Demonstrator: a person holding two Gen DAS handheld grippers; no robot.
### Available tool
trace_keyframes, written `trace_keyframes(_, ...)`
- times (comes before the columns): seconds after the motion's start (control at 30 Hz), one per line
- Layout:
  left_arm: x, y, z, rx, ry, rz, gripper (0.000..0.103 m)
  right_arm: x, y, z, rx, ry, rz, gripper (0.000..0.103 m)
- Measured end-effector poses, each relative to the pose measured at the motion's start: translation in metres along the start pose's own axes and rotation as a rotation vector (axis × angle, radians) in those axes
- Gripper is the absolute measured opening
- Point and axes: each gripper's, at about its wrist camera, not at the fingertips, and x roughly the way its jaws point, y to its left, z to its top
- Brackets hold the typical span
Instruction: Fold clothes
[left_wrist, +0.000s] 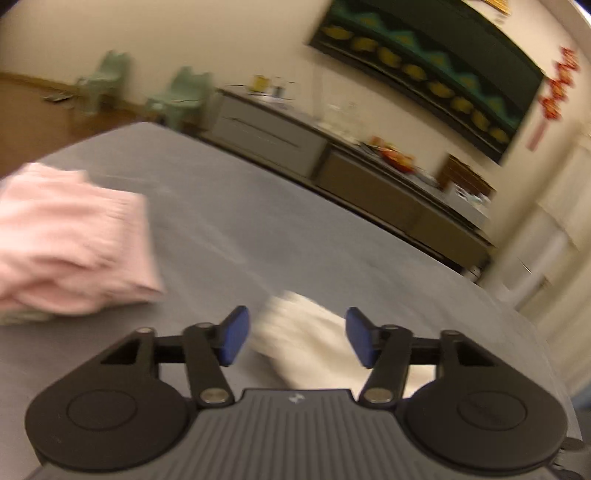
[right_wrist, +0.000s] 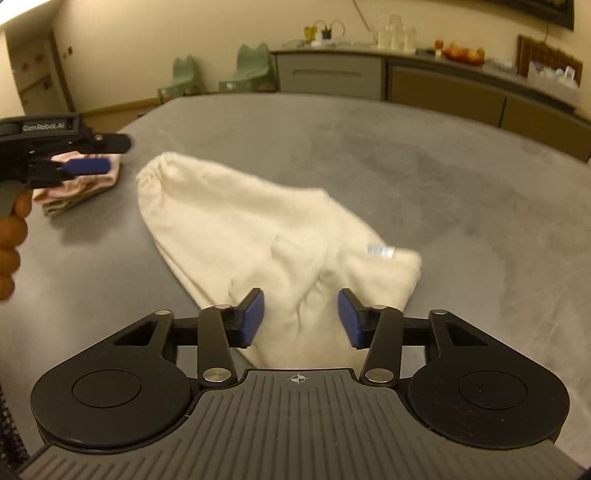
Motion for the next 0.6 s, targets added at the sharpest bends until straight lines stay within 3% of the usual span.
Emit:
trace_keyframes(0.2, -0.006, 0.049, 0.015, -0.184, 0.074, -0.065, 0.064, 0.0, 0.061, 0.021, -0.159, -0.11, 0.017, 0.085)
trace_keyframes(0.33, -0.005, 0.059, 0.034, -0.235, 0.061, -0.148, 0.071, 0.043, 0.14, 0.037, -0.427, -0.11, 0.04, 0.085)
trace_keyframes(0.43, 0.006, 0.061, 0.037, -0.228, 0.087, -0.18, 0.075, 0.082, 0.166, 0.05, -0.49, -0.087, 0.01, 0.084)
trace_keyframes(0.53, 0.024, 0.062, 0.034, -0.206, 0.131, -0.191, 0.079, 0.111, 0.172, 0.062, -0.483, -0.077, -0.028, 0.073)
trace_keyframes(0.57, 0.028, 0.062, 0.029, -0.191, 0.146, -0.19, 0.081, 0.118, 0.173, 0.066, -0.476, -0.076, -0.038, 0.055)
trace_keyframes(0.6, 0.032, 0.062, 0.024, -0.178, 0.16, -0.19, 0.081, 0.114, 0.165, 0.067, -0.445, -0.082, -0.03, 0.024)
